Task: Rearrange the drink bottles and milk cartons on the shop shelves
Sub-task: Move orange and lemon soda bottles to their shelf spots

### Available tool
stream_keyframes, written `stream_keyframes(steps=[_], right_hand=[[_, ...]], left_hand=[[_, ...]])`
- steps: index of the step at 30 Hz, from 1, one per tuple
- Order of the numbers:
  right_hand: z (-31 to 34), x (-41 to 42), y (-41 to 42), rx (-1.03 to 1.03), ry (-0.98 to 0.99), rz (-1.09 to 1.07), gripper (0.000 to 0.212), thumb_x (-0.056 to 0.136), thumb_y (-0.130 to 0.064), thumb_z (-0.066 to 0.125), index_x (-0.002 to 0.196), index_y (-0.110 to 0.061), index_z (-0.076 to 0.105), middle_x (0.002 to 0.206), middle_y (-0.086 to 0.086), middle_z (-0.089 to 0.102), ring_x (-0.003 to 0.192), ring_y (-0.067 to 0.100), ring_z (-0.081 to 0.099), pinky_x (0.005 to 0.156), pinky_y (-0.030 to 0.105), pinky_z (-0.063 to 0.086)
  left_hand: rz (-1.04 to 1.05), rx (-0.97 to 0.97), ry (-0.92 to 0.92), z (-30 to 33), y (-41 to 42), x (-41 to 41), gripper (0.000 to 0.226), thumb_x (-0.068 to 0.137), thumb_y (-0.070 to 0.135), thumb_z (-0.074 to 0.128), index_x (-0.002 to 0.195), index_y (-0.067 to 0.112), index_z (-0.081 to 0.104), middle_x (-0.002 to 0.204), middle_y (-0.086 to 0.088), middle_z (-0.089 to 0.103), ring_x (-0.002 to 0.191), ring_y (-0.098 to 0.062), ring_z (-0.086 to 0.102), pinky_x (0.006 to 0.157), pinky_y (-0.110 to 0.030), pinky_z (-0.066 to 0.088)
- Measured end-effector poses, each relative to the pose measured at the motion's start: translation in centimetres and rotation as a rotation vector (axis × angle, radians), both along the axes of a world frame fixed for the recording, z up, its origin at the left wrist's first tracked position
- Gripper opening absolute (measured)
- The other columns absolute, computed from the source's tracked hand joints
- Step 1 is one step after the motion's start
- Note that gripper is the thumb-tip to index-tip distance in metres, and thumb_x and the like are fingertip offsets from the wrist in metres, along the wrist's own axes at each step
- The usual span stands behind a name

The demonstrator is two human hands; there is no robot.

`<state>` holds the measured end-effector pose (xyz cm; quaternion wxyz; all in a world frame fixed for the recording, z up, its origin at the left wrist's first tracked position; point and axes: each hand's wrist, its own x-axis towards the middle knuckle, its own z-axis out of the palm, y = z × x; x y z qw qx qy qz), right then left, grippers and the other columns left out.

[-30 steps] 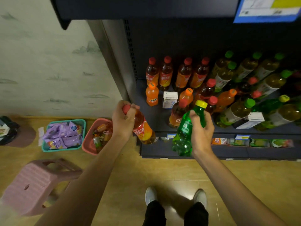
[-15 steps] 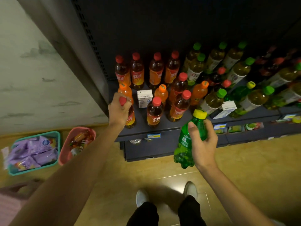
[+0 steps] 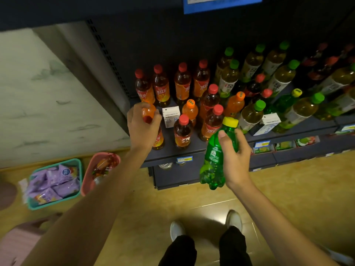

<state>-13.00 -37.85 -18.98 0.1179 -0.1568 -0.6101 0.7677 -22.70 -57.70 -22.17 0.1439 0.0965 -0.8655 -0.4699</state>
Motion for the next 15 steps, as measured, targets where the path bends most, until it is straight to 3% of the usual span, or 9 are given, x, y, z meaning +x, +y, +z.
stream_keyframes(steps=[4,7,9,11,12,15], right_hand=[[1.1,0.0,1.9,-0.016,-0.004,-0.003,0.008,0.084,-0.034,0.066,0.088,-0.027,0.067,0.077,-0.013,0.065,0.075,0.007,0.061,0.070,0.023,0.050],[2.2,0.4,4.3,-0.016,-0.045,-0.027,0.033,0.075,-0.049,0.070,0.100,-0.028,0.069,0.092,-0.008,0.067,0.092,0.016,0.062,0.084,0.032,0.050],[2.5,0.9,6.3,-0.020,-0.056,-0.028,0.009,0.084,-0.038,0.071,0.088,-0.031,0.067,0.081,-0.013,0.067,0.084,0.011,0.062,0.077,0.023,0.050],[2.9,1.4,8.2,-0.045,-0.096,-0.052,0.017,0.094,-0.019,0.065,0.083,-0.032,0.061,0.075,-0.009,0.066,0.072,0.004,0.064,0.068,0.011,0.048],[3.0,1.7,9.2,-0.041,-0.103,-0.054,0.027,0.095,-0.014,0.062,0.077,-0.032,0.051,0.077,-0.009,0.065,0.071,0.003,0.064,0.066,0.008,0.046],[3.5,2.0,11.7,-0.065,-0.120,-0.062,0.009,0.096,-0.012,0.060,0.093,-0.020,0.062,0.087,-0.008,0.066,0.082,0.004,0.065,0.067,0.009,0.045]], left_hand=[[-0.030,-0.103,0.153,2.2,2.6,1.8,0.010,0.086,0.018,0.062,0.093,0.011,0.064,0.096,0.010,0.056,0.093,-0.001,0.046,0.082,-0.007,0.033],[-0.077,-0.042,0.163,2.7,5.4,3.0,0.001,0.086,0.018,0.062,0.087,0.018,0.061,0.086,0.006,0.060,0.076,0.000,0.051,0.071,-0.008,0.036],[-0.095,-0.018,0.149,2.8,7.4,3.8,0.006,0.088,0.026,0.060,0.084,0.028,0.056,0.078,0.004,0.061,0.073,-0.008,0.056,0.069,-0.018,0.042],[-0.119,-0.014,0.109,2.6,9.2,4.6,0.012,0.089,0.029,0.058,0.082,0.036,0.052,0.075,0.004,0.060,0.073,-0.012,0.058,0.070,-0.028,0.046],[-0.130,-0.016,0.095,2.6,10.2,5.1,0.015,0.089,0.028,0.058,0.081,0.038,0.050,0.073,0.006,0.058,0.070,-0.008,0.057,0.070,-0.026,0.046],[-0.131,0.014,0.084,2.2,12.9,6.3,0.019,0.086,0.019,0.058,0.080,0.036,0.053,0.070,0.010,0.057,0.064,-0.005,0.055,0.064,-0.014,0.042]])
